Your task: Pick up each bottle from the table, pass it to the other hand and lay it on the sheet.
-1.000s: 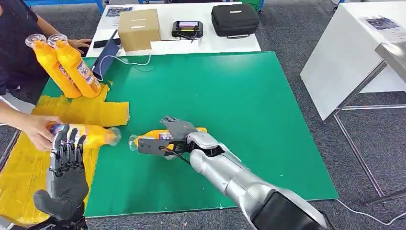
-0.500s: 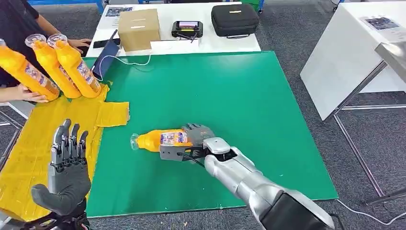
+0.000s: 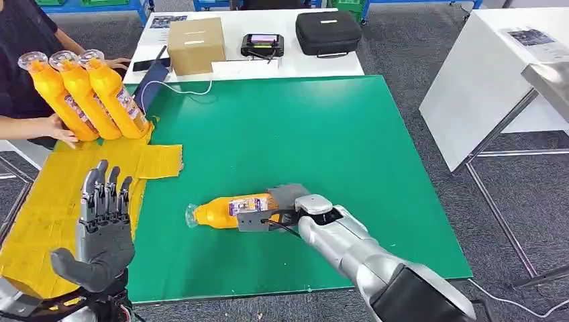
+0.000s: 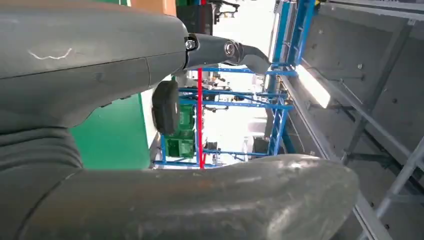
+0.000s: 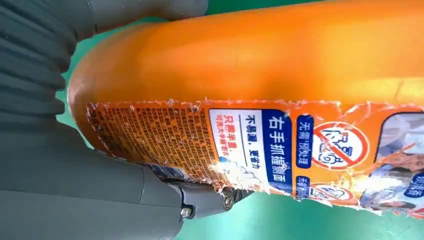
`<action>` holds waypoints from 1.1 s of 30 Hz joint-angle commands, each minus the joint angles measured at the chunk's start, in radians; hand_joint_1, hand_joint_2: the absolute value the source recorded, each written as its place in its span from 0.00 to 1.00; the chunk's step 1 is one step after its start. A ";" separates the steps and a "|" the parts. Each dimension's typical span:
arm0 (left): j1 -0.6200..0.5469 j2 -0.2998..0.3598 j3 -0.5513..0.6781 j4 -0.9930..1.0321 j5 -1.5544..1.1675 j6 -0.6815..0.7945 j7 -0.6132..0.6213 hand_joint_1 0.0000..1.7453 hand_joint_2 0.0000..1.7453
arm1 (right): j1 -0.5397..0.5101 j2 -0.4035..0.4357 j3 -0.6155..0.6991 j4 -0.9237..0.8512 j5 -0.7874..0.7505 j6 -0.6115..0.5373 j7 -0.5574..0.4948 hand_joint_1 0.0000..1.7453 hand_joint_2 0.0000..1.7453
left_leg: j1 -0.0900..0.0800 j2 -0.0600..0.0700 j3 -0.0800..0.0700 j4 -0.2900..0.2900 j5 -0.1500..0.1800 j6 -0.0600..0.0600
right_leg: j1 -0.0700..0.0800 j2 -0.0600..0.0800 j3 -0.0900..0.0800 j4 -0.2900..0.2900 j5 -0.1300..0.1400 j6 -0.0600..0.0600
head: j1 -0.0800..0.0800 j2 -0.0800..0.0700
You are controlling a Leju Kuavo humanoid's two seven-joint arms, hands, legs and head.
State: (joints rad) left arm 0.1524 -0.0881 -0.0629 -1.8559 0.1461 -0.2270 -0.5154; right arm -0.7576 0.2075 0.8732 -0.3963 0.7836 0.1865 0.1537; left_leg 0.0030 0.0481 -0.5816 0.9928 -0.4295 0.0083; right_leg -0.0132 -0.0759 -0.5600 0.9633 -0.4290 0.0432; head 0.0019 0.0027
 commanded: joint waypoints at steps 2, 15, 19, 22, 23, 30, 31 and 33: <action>-0.007 0.022 -0.010 0.047 -0.001 0.014 0.008 0.00 0.00 | 0.046 -0.015 -0.013 0.062 -0.018 -0.040 0.021 1.00 1.00 | 0.001 -0.007 0.002 -0.003 0.002 -0.001 | 0.000 0.002 0.004 -0.003 0.000 -0.002 | 0.000 0.000; 0.111 -0.056 0.026 0.070 -0.041 0.215 0.087 0.00 1.00 | 0.307 -0.170 -0.416 -0.675 -0.455 -0.293 -0.207 1.00 1.00 | 0.000 -0.005 -0.002 0.000 0.002 0.001 | 0.000 0.004 0.009 0.000 0.002 -0.002 | 0.000 0.000; 0.104 -0.055 0.026 0.072 -0.040 0.215 0.087 0.00 1.00 | 0.308 -0.170 -0.414 -0.689 -0.456 -0.287 -0.194 1.00 1.00 | -0.001 -0.008 -0.007 0.000 0.002 0.001 | -0.001 0.001 0.007 0.000 0.002 -0.001 | 0.000 0.000; 0.110 -0.051 0.023 0.067 -0.036 0.214 0.106 0.00 1.00 | 0.319 -0.179 -0.424 -0.752 -0.490 -0.301 -0.232 1.00 1.00 | -0.001 -0.004 -0.009 0.000 0.002 0.001 | -0.001 0.003 0.004 0.000 0.002 -0.001 | 0.000 0.000; 0.114 -0.053 0.024 0.067 -0.045 0.223 0.111 0.00 1.00 | 0.331 -0.188 -0.413 -0.799 -0.493 -0.293 -0.231 1.00 1.00 | -0.001 -0.005 -0.008 0.000 0.001 0.001 | -0.001 0.004 0.004 0.000 0.002 -0.001 | 0.000 0.000; 0.135 -0.048 0.041 0.055 0.148 0.108 0.156 0.00 1.00 | 0.332 -0.172 -0.275 -0.855 -0.490 -0.243 -0.211 1.00 1.00 | -0.001 -0.001 -0.011 0.000 0.001 0.001 | 0.000 0.005 0.000 0.000 0.003 -0.001 | 0.000 0.000; 0.136 -0.047 0.041 0.056 0.189 0.077 0.171 0.00 1.00 | 0.322 -0.169 -0.262 -0.853 -0.497 -0.240 -0.207 1.00 1.00 | -0.001 -0.001 -0.011 0.000 0.001 0.001 | 0.000 0.007 0.001 0.001 0.002 -0.001 | 0.000 0.000; 0.145 -0.040 0.055 0.058 0.282 0.017 0.196 0.00 1.00 | 0.292 -0.171 -0.210 -0.847 -0.494 -0.214 -0.208 1.00 1.00 | -0.001 -0.001 -0.011 0.000 0.001 0.001 | 0.000 0.008 0.000 0.001 0.003 -0.001 | 0.000 0.000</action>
State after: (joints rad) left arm 0.2851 -0.1331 -0.0469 -1.8399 0.2290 -0.0710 -0.3849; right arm -0.4033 0.0580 0.5093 -1.1964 0.2998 -0.0706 -0.0648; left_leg 0.0021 0.0478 -0.5949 0.9931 -0.4276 0.0097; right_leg -0.0129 -0.0760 -0.5612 0.9637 -0.4259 0.0436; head 0.0015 0.0027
